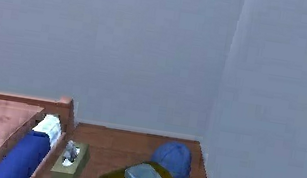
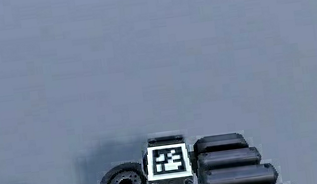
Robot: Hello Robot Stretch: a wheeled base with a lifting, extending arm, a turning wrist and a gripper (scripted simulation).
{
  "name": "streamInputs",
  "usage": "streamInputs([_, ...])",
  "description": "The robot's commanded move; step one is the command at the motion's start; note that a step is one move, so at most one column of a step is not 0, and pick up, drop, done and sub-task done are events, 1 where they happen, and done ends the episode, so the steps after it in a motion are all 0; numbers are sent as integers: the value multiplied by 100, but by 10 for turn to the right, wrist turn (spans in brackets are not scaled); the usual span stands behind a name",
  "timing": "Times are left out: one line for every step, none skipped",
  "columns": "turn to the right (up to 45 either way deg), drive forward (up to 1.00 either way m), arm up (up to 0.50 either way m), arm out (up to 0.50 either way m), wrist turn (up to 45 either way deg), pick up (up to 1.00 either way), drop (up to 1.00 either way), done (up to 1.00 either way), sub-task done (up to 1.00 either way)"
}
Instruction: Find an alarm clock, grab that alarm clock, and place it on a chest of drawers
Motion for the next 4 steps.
streamInputs([90, 0, 0, 0, 0, 0, 0, 0, 0])
streamInputs([-120, 0, 0, 0, 0, 0, 0, 0, 0])
streamInputs([120, 0, 0, 0, 0, 0, 0, 0, 0])
streamInputs([-90, 0, 0, 0, 0, 0, 0, 0, 0])
